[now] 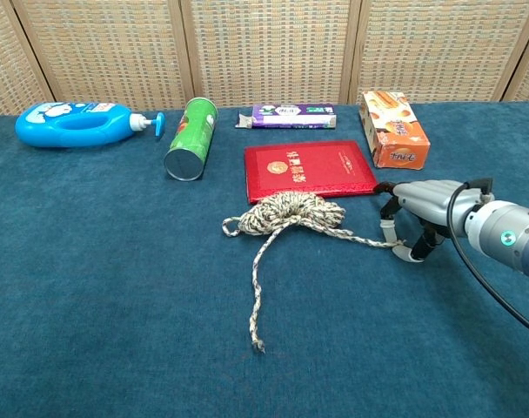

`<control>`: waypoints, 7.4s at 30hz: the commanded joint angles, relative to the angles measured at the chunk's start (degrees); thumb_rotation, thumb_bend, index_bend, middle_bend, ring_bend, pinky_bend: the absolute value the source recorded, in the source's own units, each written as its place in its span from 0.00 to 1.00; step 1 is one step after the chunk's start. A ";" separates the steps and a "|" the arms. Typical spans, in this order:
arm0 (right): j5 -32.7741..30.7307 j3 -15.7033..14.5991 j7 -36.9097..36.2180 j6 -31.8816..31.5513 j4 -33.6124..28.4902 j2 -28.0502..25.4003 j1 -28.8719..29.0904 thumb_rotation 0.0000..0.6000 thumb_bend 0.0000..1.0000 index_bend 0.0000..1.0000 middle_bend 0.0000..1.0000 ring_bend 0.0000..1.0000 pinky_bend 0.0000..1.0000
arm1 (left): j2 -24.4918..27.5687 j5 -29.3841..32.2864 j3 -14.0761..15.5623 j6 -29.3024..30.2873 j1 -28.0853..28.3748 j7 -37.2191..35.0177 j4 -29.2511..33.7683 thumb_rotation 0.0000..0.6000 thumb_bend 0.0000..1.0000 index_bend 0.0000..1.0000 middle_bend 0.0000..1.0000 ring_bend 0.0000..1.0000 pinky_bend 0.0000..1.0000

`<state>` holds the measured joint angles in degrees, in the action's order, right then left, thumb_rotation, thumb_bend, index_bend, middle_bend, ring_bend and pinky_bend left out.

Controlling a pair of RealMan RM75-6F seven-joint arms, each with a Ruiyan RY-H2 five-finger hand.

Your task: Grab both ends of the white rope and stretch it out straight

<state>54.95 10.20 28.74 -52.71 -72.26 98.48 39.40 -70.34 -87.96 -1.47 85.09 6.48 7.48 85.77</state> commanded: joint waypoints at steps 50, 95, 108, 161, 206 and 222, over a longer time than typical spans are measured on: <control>-1.73 -1.14 5.37 -2.77 -6.87 -2.33 1.72 1.00 0.47 0.64 0.00 0.00 0.00 | -19.53 -14.84 -2.32 -35.64 37.40 13.53 -4.55 1.00 0.16 0.44 0.00 0.00 0.00; -2.11 -1.93 2.61 -1.68 -4.72 -1.68 1.89 1.00 0.47 0.66 0.00 0.00 0.00 | -32.53 -8.12 1.11 -40.32 45.63 13.61 -14.90 1.00 0.30 0.54 0.00 0.00 0.00; -2.23 -2.14 2.76 -1.98 -4.94 -1.83 1.65 1.00 0.47 0.66 0.00 0.00 0.00 | -31.93 -7.53 1.92 -39.42 46.09 13.94 -13.90 1.00 0.32 0.55 0.00 0.00 0.00; -2.59 -1.16 3.49 -4.08 -6.36 -5.80 0.92 1.00 0.47 0.67 0.00 0.00 0.00 | -16.55 -6.34 4.79 -27.07 39.93 6.58 -10.28 1.00 0.45 0.80 0.00 0.00 0.00; 3.27 -0.92 -2.25 -11.35 -10.13 -15.93 -3.82 1.00 0.04 0.00 0.00 0.00 0.00 | -6.17 -0.82 0.89 -13.09 27.11 -13.34 -16.60 1.00 0.00 0.00 0.00 0.00 0.00; 23.67 -8.56 -16.28 -29.41 -9.70 -21.33 -17.39 1.00 0.00 0.00 0.00 0.00 0.00 | 0.71 6.48 2.24 -2.08 11.37 -11.76 -5.00 1.00 0.00 0.00 0.00 0.00 0.00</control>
<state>77.32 2.74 12.62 -80.81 -82.75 77.76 23.28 -69.98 -81.85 0.20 81.93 19.07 -4.84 80.18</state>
